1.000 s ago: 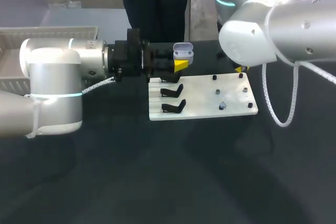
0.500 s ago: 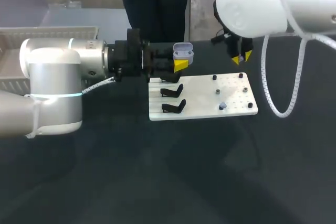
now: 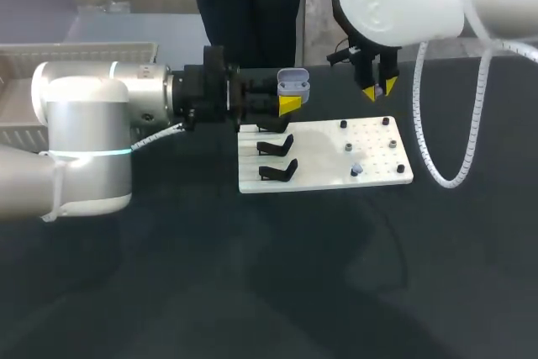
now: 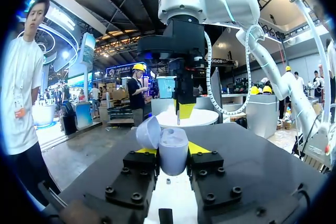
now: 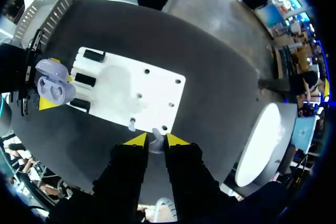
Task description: Pick up each earbud case from the left stands, insert the matching earbuds, close the lid, and place the case in the box.
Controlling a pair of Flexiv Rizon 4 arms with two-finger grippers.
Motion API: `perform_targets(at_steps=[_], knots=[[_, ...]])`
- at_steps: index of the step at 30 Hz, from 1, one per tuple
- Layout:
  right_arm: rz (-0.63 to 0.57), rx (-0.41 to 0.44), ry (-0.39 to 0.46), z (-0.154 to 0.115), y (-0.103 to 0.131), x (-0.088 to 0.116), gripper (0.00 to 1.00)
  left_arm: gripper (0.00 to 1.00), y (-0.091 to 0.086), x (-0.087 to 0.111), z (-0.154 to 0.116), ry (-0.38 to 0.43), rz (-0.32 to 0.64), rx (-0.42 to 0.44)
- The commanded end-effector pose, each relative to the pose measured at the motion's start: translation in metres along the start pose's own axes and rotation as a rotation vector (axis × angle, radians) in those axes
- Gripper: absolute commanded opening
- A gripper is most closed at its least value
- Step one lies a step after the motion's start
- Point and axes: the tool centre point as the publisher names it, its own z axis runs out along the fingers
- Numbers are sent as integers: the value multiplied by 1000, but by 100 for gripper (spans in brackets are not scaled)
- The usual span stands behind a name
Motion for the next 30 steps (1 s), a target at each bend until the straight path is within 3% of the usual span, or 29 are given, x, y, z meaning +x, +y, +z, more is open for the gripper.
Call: perform_targets(at_steps=[1,3,6,9,13,19,21,30], knots=[[1,1,-5,0,0,2,0,0,1,0,0,-1,1,1],[1,1,-5,0,0,2,0,0,1,0,0,-1,1,1],[303,-35,26,-14,9,-1,0,0,1,0,0,-1,1,1],[518,-78,33,-25,20,0,0,0,1,0,0,-1,1,1],[739,-127,52,-35,30,-2,0,0,1,0,0,-1,1,1],[968,-155,108,-45,39,8,0,0,1,0,0,-1,1,1],[988,-203,90,-47,39,12,0,0,1,0,0,-1,1,1],[988,-203,90,-47,39,12,0,0,1,0,0,-1,1,1]])
